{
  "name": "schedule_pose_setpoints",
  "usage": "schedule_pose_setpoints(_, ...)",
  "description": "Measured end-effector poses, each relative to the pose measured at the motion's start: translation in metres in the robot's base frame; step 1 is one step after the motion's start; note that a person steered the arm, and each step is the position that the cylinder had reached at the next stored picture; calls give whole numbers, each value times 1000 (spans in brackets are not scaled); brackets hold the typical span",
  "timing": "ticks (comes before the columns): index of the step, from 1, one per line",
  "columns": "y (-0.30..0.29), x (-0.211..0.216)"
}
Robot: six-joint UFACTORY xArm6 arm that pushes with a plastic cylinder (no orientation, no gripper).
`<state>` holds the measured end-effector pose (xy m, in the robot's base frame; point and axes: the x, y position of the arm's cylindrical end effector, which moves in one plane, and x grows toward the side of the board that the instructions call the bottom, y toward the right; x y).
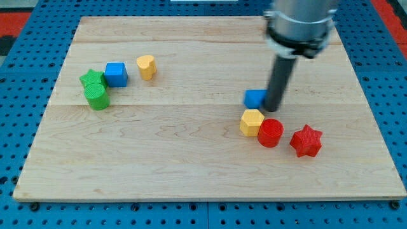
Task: Push the blue triangle to the center of the board
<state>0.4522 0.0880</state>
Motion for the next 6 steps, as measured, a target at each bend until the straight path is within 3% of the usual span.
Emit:
schedule_pose_setpoints(1,-48,-3)
schedule_pose_setpoints(2,-111,31)
schedule_pose_setpoints(3,-122,-20)
schedule_pose_setpoints(4,-39,-76)
schedule_pose_setpoints(5,-61,-51)
schedule_pose_setpoints(6,-118,-68)
